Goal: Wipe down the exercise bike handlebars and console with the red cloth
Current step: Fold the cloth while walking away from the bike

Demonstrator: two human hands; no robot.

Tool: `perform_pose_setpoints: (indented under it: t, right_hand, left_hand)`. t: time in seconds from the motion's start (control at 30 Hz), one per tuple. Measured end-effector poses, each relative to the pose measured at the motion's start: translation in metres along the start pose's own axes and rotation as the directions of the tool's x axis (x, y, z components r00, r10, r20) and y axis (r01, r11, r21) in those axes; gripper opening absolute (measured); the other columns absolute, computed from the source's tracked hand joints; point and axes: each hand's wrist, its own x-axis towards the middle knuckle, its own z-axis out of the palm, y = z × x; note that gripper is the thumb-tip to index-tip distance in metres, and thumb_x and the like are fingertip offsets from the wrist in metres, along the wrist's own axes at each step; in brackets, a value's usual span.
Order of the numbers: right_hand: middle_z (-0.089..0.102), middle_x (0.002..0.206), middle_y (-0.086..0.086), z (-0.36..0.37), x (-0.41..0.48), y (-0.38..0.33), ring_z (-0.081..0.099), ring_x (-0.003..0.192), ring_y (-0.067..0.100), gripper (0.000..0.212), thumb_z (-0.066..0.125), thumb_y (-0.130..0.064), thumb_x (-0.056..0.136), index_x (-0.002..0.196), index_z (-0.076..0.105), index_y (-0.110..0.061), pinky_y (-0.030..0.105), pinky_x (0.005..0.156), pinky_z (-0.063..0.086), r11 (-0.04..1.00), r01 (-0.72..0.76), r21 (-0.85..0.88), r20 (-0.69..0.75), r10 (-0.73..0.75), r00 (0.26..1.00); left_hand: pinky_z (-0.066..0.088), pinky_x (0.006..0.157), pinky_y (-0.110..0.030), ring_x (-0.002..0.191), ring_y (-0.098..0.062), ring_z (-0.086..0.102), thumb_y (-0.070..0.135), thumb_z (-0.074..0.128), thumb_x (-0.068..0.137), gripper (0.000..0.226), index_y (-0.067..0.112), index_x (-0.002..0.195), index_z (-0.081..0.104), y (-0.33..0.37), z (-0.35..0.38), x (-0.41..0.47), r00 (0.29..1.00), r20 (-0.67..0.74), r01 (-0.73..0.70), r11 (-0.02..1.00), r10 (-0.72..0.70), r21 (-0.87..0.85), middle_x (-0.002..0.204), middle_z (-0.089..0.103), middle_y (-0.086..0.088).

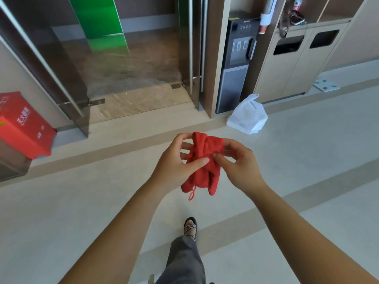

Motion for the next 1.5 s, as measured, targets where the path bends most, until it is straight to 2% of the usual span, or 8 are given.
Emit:
perform_pose_setpoints:
  t: [0.1, 0.33, 0.57, 0.77, 0.87, 0.97, 1.1, 1.5]
  right_hand:
    - [0.068, 0.096, -0.018, -0.016, 0.079, 0.021, 0.063, 0.094, 0.004, 0.029, 0.060, -0.006, 0.086, 0.096, 0.065, -0.033, 0.017, 0.087, 0.047, 0.999, 0.026, -0.045, 0.003, -0.026, 1.000]
    - [0.066, 0.096, -0.015, -0.073, 0.259, 0.056, 0.062, 0.090, 0.001, 0.035, 0.057, -0.001, 0.086, 0.094, 0.060, -0.034, 0.008, 0.080, 0.044, 0.992, 0.006, -0.124, -0.049, -0.012, 0.999]
    - [0.067, 0.097, -0.009, -0.153, 0.416, 0.118, 0.065, 0.092, 0.016, 0.021, 0.057, -0.003, 0.087, 0.096, 0.064, -0.020, 0.031, 0.084, 0.051, 0.995, -0.082, -0.060, -0.219, 0.067, 0.973]
    - [0.068, 0.090, -0.013, -0.233, 0.552, 0.171, 0.066, 0.087, 0.017, 0.025, 0.060, -0.010, 0.084, 0.089, 0.064, -0.034, 0.046, 0.085, 0.052, 0.997, -0.046, -0.060, -0.226, 0.031, 0.974]
    - [0.068, 0.087, -0.019, -0.276, 0.619, 0.187, 0.066, 0.087, 0.013, 0.020, 0.060, -0.019, 0.081, 0.088, 0.063, -0.038, 0.040, 0.085, 0.052, 0.992, -0.052, -0.111, -0.184, 0.031, 0.982]
    - [0.066, 0.082, -0.023, -0.315, 0.682, 0.201, 0.064, 0.084, 0.011, 0.033, 0.058, 0.000, 0.084, 0.088, 0.062, -0.033, 0.026, 0.082, 0.049, 0.999, -0.013, -0.052, -0.117, 0.007, 0.993]
    - [0.067, 0.084, -0.017, -0.354, 0.762, 0.219, 0.065, 0.085, 0.019, 0.029, 0.060, -0.002, 0.084, 0.087, 0.063, -0.031, 0.033, 0.081, 0.051, 0.998, 0.004, -0.063, -0.083, -0.009, 0.997]
    - [0.067, 0.070, -0.012, -0.430, 1.032, 0.203, 0.059, 0.063, -0.001, 0.023, 0.060, 0.003, 0.085, 0.089, 0.062, -0.020, 0.014, 0.059, 0.046, 0.975, 0.186, 0.123, -0.132, -0.169, 0.977]
  left_hand:
    - [0.052, 0.077, -0.022, 0.092, -0.009, 0.061, 0.029, 0.075, 0.074, 0.054, 0.034, 0.120, 0.048, -0.006, 0.009, 0.090, 0.999, 0.044, 0.006, 1.000, -0.007, 0.012, 0.105, 0.060, 0.011]
    - [0.053, 0.077, -0.028, 0.084, -0.008, 0.064, 0.033, 0.075, 0.074, 0.028, 0.030, 0.097, 0.059, -0.007, 0.017, 0.296, 0.993, 0.112, -0.049, 0.996, 0.041, 0.073, 0.092, 0.063, 0.012]
    - [0.044, 0.072, -0.024, 0.089, -0.014, 0.061, 0.032, 0.070, 0.078, 0.028, 0.029, 0.103, 0.057, -0.027, 0.058, 0.471, 0.979, 0.164, 0.087, 0.978, -0.119, 0.189, 0.100, 0.058, 0.007]
    - [0.044, 0.069, -0.022, 0.083, -0.012, 0.061, 0.029, 0.064, 0.084, 0.011, 0.030, 0.094, 0.059, -0.057, 0.126, 0.603, 0.947, 0.189, 0.206, 0.943, -0.259, 0.260, 0.098, 0.060, 0.004]
    - [0.043, 0.065, -0.022, 0.084, -0.014, 0.061, 0.028, 0.060, 0.087, 0.008, 0.027, 0.095, 0.061, -0.044, 0.161, 0.668, 0.953, 0.138, 0.232, 0.940, -0.271, 0.249, 0.098, 0.060, 0.006]
    - [0.042, 0.059, -0.019, 0.080, -0.016, 0.061, 0.027, 0.056, 0.089, 0.009, 0.025, 0.095, 0.062, -0.023, 0.193, 0.739, 0.968, 0.110, 0.198, 0.955, -0.226, 0.221, 0.097, 0.059, 0.009]
    - [0.039, 0.058, -0.008, 0.070, -0.006, 0.055, 0.023, 0.058, 0.088, 0.008, 0.022, 0.094, 0.063, 0.005, 0.219, 0.822, 0.989, 0.090, 0.098, 0.975, -0.118, 0.199, 0.092, 0.061, 0.007]
    - [0.044, 0.073, -0.018, 0.075, -0.004, 0.058, 0.029, 0.060, 0.086, 0.010, 0.030, 0.097, 0.061, 0.095, 0.197, 1.108, 0.975, 0.074, -0.220, 0.929, 0.207, 0.299, 0.089, 0.060, 0.010]
